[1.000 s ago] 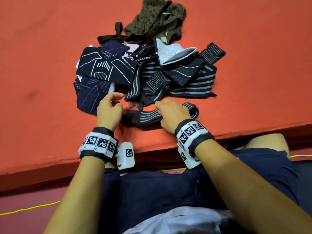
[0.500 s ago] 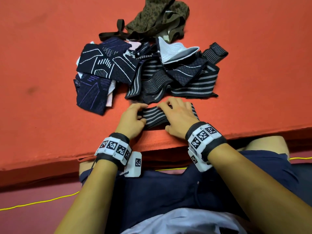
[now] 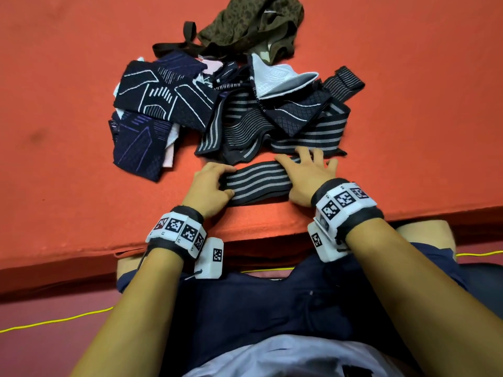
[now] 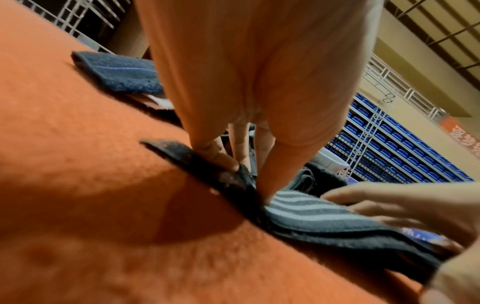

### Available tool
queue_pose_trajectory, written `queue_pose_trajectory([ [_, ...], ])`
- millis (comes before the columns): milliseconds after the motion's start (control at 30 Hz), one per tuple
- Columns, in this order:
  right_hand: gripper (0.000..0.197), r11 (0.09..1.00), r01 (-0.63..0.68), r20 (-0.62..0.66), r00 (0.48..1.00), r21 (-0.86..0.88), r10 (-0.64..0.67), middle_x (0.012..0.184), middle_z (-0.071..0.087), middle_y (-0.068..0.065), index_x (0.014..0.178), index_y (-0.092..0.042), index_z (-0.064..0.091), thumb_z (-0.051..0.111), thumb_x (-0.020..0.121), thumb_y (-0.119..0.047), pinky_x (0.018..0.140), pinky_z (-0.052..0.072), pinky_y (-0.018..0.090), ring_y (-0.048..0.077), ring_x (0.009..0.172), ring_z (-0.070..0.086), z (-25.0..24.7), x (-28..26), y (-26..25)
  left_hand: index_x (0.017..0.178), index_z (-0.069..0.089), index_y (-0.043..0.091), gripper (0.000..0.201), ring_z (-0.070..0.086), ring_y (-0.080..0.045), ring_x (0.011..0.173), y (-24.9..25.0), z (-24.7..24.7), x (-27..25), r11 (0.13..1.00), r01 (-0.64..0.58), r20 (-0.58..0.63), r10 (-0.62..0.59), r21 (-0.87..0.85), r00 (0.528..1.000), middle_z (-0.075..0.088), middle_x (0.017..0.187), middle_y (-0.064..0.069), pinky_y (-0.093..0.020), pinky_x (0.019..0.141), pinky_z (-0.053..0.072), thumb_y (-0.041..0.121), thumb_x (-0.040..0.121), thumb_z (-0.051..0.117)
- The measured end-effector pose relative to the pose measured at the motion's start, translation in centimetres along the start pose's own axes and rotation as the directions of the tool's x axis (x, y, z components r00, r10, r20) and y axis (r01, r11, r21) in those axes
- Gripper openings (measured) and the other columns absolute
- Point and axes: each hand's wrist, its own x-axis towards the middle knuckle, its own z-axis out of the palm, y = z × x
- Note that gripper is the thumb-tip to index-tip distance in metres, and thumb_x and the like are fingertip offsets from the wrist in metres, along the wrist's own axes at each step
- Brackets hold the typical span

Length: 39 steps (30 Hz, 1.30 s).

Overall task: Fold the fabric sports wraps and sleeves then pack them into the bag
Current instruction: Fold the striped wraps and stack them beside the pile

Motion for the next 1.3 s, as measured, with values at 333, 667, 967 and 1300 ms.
queue_pose_trajectory([
  [333, 0.042, 0.970, 0.159, 0.009, 0.987, 0.185, -0.163, 0.128, 0.048, 0.006, 0.124, -0.033, 0.059, 0.071, 0.086, -0.020, 0.100, 0.047, 0.044, 0.029, 0.118, 0.053, -0.7, 1.3, -2.7, 0.130, 0.062, 0.028, 0.059, 0.048, -0.026, 0.120, 1.5, -0.2, 0.1, 0.995, 0.018, 0.041, -0.022, 0.099, 0.999, 0.054, 0.125, -0.002, -0.035, 0.107, 0.037, 0.036, 0.075, 0.082],
  [667, 0.048, 0.982, 0.006, -0.010, 1.000, 0.188, -0.004, 0.134, 0.049, 0.009, 0.136, -0.025, 0.050, 0.064, 0.092, -0.041, 0.095, 0.050, 0.045, 0.033, 0.121, 0.052, 1.0, 1.9, -2.2, 0.145, 0.045, 0.035, 0.089, 0.031, -0.027, 0.126, 2.9, 0.6, -0.4, 0.982, 0.017, 0.121, -0.040, 0.188, 0.992, 0.042, 0.133, 0.005, -0.040, 0.111, 0.030, 0.049, 0.067, 0.085],
  [967, 0.044, 0.981, 0.119, -0.064, 0.992, 0.152, -0.110, 0.135, 0.051, 0.004, 0.135, -0.025, 0.051, 0.061, 0.094, -0.039, 0.099, 0.041, 0.044, 0.028, 0.128, 0.044, 0.1, 1.9, -1.5, 0.143, 0.045, 0.039, 0.088, 0.027, -0.029, 0.125, 3.6, 0.7, -0.4, 0.968, 0.028, 0.133, -0.063, 0.248, 0.989, 0.036, 0.130, 0.003, -0.046, 0.111, 0.032, 0.047, 0.066, 0.086],
  [1300, 0.047, 0.993, 0.059, -0.013, 0.998, 0.106, -0.058, 0.136, 0.044, 0.004, 0.139, -0.048, 0.051, 0.062, 0.093, -0.045, 0.107, 0.038, 0.047, 0.028, 0.132, 0.036, 0.1, 1.4, -0.7, 0.138, 0.047, 0.041, 0.085, 0.027, -0.029, 0.124, 3.9, 0.4, -0.5, 0.970, 0.025, 0.158, -0.065, 0.242, 0.985, 0.027, 0.118, 0.009, -0.047, 0.109, 0.034, 0.043, 0.063, 0.088],
])
